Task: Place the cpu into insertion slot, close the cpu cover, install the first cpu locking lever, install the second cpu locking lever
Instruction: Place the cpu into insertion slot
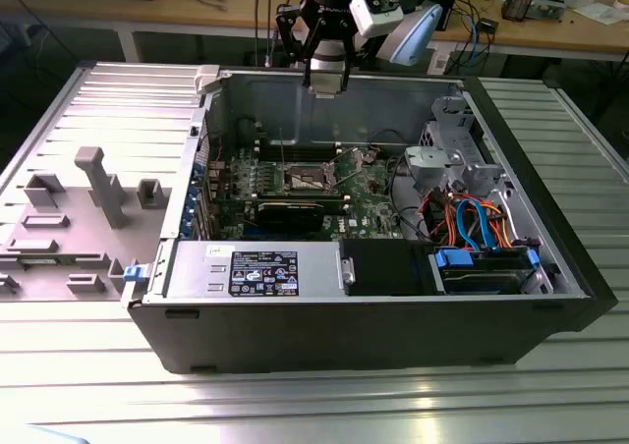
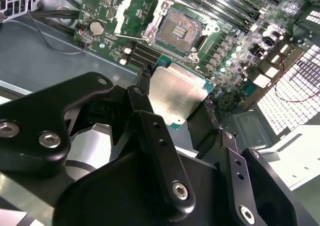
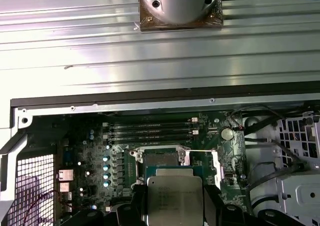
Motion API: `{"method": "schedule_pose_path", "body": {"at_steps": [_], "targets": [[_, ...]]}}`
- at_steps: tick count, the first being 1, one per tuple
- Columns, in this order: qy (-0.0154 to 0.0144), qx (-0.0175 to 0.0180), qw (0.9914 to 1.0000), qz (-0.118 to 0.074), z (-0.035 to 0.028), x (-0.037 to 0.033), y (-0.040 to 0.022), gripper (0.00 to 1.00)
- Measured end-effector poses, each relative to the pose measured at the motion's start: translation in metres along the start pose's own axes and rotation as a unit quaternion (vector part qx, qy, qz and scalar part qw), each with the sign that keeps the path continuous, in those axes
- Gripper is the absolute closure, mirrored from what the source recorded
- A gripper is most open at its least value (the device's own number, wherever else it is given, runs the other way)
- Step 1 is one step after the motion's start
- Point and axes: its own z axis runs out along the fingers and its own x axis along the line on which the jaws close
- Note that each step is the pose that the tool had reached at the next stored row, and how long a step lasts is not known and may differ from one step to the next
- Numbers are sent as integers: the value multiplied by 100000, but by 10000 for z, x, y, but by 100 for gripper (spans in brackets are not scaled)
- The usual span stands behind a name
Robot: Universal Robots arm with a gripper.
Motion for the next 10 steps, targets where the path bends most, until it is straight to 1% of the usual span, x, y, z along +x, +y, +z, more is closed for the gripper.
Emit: {"method": "schedule_pose_path", "body": {"at_steps": [5, 10], "targets": [[-17, -4, 100000, 196, 0, 0, 0, 45], [-125, -30, 99990, 1385, 1, 0, 0, 45]]}}
